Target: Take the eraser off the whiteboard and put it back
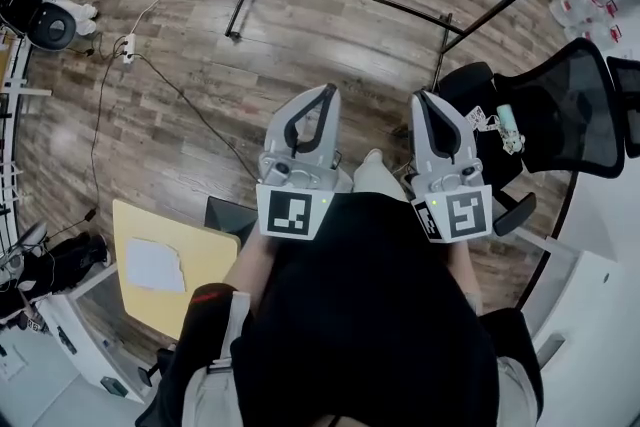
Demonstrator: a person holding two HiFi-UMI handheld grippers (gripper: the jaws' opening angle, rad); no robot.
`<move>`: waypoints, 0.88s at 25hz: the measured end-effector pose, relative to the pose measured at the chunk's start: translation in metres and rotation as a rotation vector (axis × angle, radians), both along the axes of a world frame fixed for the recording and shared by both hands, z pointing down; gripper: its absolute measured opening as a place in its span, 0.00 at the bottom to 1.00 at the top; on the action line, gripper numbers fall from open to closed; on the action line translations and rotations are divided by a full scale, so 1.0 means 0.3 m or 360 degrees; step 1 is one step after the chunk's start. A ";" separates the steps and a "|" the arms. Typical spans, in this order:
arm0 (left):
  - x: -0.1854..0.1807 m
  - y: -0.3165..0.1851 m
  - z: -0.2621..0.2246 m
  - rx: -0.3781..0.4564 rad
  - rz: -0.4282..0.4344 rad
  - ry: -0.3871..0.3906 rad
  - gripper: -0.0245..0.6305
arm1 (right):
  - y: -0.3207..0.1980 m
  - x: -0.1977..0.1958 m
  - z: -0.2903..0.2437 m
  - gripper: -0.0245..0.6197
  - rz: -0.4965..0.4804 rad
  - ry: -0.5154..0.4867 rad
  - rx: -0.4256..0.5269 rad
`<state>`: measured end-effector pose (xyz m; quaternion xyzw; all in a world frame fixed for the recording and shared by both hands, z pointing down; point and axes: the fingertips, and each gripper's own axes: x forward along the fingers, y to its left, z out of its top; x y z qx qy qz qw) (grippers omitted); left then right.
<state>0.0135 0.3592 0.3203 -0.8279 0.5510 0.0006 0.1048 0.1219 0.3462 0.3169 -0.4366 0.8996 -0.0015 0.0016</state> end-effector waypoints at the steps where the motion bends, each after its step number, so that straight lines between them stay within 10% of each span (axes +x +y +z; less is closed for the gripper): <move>1: -0.009 0.009 0.001 -0.0004 -0.0001 0.0002 0.04 | 0.009 -0.008 -0.001 0.04 0.0003 0.0001 0.0001; 22: -0.036 -0.217 0.005 -0.0009 -0.0007 0.0007 0.04 | -0.215 -0.012 0.013 0.04 0.0010 -0.0052 -0.0022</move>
